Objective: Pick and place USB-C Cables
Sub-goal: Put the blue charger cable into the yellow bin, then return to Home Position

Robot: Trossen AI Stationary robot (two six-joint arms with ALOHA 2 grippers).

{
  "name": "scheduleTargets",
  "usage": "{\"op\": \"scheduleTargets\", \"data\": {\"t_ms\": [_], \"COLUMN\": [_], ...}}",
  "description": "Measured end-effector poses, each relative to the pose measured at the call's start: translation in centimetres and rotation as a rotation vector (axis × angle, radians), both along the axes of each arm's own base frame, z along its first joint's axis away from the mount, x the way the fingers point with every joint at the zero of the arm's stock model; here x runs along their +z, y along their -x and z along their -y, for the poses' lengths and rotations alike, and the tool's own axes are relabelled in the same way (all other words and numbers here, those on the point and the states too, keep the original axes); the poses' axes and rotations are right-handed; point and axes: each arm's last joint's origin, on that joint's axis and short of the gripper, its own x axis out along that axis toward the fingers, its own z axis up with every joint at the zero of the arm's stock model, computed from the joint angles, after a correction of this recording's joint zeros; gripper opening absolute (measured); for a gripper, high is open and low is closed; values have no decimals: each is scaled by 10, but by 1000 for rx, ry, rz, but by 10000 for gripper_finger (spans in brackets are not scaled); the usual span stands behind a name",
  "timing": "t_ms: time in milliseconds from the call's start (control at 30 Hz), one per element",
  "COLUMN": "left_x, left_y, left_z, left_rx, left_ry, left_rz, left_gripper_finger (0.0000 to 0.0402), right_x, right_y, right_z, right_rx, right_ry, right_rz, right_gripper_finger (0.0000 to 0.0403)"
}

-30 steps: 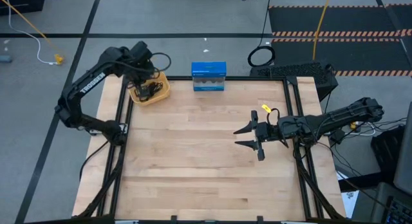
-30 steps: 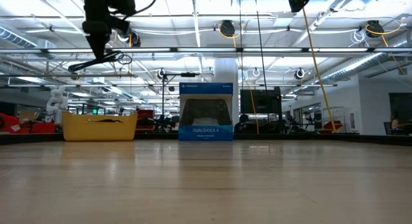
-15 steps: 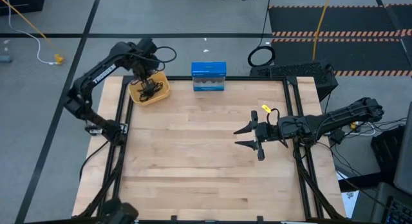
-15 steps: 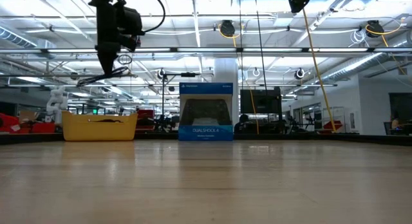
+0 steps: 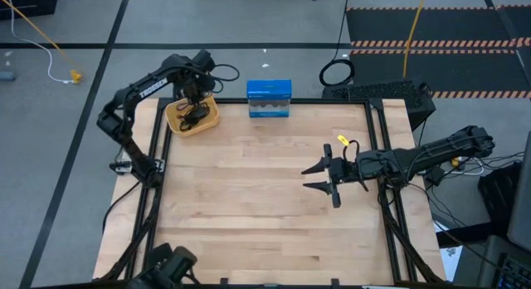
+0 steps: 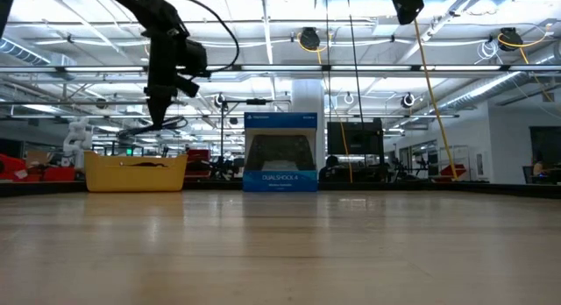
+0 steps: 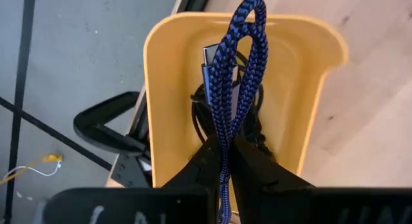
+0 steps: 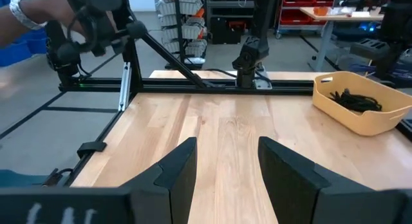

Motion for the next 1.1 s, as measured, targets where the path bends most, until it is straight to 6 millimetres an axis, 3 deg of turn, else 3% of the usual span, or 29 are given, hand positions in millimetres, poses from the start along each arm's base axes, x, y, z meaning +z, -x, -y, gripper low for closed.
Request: {"op": "scheduleTargets", "data": {"t_ms": [200,567,733,1100], "left_x": [-18,-61,-68,-64], "left_y": [5,23,25,18], "left_z": [-13,-17,-20,-11], "left_rx": [43,46,61,99], "left_ry": [22,21,-20,-43], "left_rz": [-63,-98,-105,-106], "left_gripper_finger": [21,21,27,114], "right_x": [-1,-4,-4,-4], "right_y": [0,1,1,1], "right_z": [0,-2,-2,-2], "right_rx": [-5,-1,0,4], "right_ry": [-21,-33,-28,-12], "right_rz": [-18,-44,-43,-41], "right_gripper_finger": [157,157,157,157]}}
